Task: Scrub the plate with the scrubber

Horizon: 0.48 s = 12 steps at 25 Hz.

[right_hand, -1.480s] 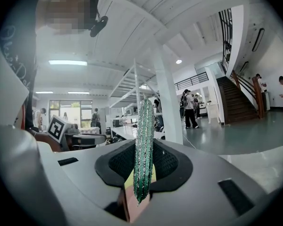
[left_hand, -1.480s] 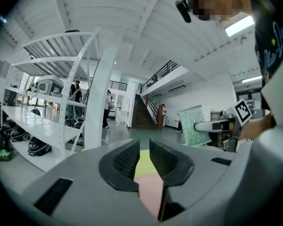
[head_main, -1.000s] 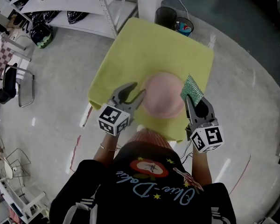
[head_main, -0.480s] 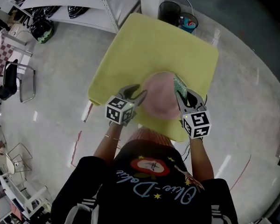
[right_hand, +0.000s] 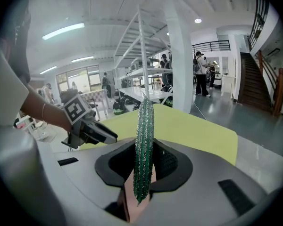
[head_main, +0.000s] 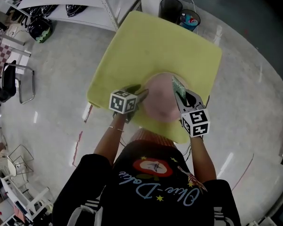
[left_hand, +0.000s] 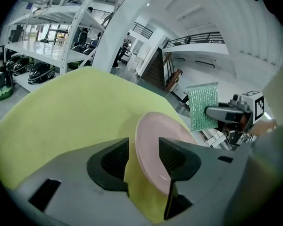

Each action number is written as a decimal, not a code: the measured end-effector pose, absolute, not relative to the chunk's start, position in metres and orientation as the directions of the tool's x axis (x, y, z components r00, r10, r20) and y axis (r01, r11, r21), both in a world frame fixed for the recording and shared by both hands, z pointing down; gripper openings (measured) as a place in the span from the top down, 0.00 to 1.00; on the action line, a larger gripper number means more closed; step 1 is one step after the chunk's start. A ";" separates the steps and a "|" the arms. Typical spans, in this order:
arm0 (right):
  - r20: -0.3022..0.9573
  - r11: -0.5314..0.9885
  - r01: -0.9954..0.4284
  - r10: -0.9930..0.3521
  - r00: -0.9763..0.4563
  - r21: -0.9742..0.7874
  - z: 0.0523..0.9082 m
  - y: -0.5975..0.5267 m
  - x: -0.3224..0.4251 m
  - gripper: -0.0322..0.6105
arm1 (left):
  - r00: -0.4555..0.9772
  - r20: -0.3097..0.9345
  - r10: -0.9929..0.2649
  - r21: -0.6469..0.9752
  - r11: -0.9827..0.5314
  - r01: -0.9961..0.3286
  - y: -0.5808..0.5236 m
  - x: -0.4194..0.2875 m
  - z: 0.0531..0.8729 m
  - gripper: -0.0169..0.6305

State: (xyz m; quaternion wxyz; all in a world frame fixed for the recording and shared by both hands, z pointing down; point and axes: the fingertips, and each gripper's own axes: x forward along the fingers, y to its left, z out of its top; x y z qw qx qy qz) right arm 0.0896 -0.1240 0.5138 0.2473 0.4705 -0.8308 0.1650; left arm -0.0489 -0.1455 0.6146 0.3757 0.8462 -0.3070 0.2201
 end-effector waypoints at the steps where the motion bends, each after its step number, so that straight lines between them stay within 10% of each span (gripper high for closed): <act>1: 0.578 0.506 -0.862 -0.693 -0.431 -0.036 0.518 -0.124 0.090 0.84 | 0.714 0.607 -0.349 0.509 -0.520 -0.686 -0.147 -0.048 0.617 0.68; 12: 0.765 0.633 -0.769 -0.537 -0.355 0.087 0.580 -0.138 0.091 0.84 | 0.688 0.670 -0.279 0.510 -0.500 -0.700 -0.153 -0.033 0.646 0.79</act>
